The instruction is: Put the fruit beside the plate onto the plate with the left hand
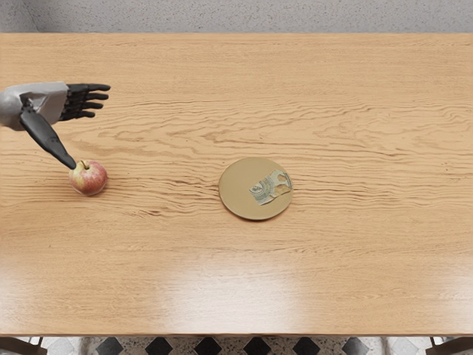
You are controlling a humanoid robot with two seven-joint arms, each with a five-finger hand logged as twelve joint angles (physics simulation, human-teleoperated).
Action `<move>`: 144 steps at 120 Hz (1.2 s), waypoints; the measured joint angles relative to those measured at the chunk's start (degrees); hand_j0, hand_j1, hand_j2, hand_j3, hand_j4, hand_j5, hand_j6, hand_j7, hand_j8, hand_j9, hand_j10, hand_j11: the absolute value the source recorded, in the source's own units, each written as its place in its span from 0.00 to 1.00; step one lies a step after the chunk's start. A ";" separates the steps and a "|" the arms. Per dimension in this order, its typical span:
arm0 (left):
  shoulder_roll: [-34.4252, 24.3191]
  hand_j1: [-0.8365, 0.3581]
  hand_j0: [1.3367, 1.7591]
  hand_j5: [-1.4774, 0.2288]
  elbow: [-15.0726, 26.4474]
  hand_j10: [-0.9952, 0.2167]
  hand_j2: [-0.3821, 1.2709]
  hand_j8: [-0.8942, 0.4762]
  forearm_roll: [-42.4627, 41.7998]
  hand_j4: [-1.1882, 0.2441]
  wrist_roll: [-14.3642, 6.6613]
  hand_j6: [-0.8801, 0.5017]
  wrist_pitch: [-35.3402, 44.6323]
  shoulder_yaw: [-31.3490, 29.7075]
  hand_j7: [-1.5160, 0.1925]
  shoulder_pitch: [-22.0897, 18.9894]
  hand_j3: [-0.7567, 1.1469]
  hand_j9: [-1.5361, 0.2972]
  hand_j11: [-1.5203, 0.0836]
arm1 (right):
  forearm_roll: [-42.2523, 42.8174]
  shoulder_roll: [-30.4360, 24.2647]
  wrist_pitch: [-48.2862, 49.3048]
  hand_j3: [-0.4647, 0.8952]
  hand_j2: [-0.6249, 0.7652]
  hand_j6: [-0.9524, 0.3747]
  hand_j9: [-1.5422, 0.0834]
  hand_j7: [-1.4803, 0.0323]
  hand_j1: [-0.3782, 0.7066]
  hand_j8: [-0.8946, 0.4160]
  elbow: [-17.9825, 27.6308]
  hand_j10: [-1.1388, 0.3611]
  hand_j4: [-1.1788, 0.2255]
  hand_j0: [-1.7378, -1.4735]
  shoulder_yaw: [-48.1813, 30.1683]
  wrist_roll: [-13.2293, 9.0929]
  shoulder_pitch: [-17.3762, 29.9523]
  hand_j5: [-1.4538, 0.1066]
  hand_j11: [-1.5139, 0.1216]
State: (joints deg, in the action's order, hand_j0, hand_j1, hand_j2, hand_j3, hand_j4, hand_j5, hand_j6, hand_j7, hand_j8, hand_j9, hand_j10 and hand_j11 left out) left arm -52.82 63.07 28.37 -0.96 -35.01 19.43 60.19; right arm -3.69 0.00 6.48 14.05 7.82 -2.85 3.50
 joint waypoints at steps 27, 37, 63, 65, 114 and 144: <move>0.33 0.99 0.76 0.87 3.64 0.82 0.23 0.65 0.06 0.83 -17.26 0.63 -0.01 0.33 0.89 7.18 0.40 0.84 0.95 | 0.06 0.00 -0.13 0.34 0.45 0.71 0.94 0.97 0.04 0.67 0.00 0.75 0.83 0.30 -0.01 -0.13 -0.28 0.92 0.92; 0.30 0.99 0.76 0.87 6.45 0.82 0.23 0.65 2.38 0.83 -26.51 0.63 -0.01 0.30 0.89 12.34 0.40 0.84 0.95 | 0.07 0.00 -0.14 0.34 0.45 0.71 0.94 0.97 0.04 0.67 0.01 0.75 0.83 0.30 0.00 -0.14 -0.31 0.92 0.92; -0.98 0.99 0.76 0.87 17.95 0.82 0.23 0.65 19.69 0.83 -33.10 0.63 -0.02 0.25 0.89 13.27 0.40 0.84 0.95 | 0.08 0.00 -0.15 0.34 0.45 0.71 0.94 0.97 0.04 0.67 0.01 0.75 0.83 0.30 -0.07 -0.14 -0.33 0.92 0.92; -0.62 0.99 0.76 0.87 18.71 0.82 0.23 0.65 20.19 0.83 -33.24 0.63 -0.02 0.27 0.89 13.40 0.40 0.84 0.95 | 0.07 0.00 -0.15 0.34 0.45 0.71 0.94 0.97 0.04 0.67 0.01 0.75 0.83 0.30 -0.07 -0.14 -0.33 0.92 0.92; 4.92 0.98 0.76 0.86 23.50 0.81 0.23 0.64 25.63 0.82 -34.03 0.63 0.00 -0.86 0.88 11.07 0.40 0.83 0.94 | 0.07 0.00 -0.15 0.34 0.45 0.71 0.94 0.97 0.04 0.67 -0.06 0.75 0.83 0.30 -0.13 -0.14 -0.33 0.92 0.92; 5.84 0.96 0.76 0.84 23.64 0.79 0.24 0.62 32.41 0.80 -34.04 0.61 8.79 -7.74 0.86 10.96 0.40 0.81 0.92 | 0.08 0.00 -0.15 0.34 0.45 0.71 0.94 0.97 0.04 0.67 -0.07 0.75 0.83 0.30 -0.17 -0.14 -0.33 0.92 0.92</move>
State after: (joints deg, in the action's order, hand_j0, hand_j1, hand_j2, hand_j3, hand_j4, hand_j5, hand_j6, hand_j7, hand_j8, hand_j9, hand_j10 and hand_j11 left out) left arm -46.98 86.71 60.79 -35.00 -26.22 11.69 71.15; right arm -3.61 0.00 6.33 13.97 7.65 -2.99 3.16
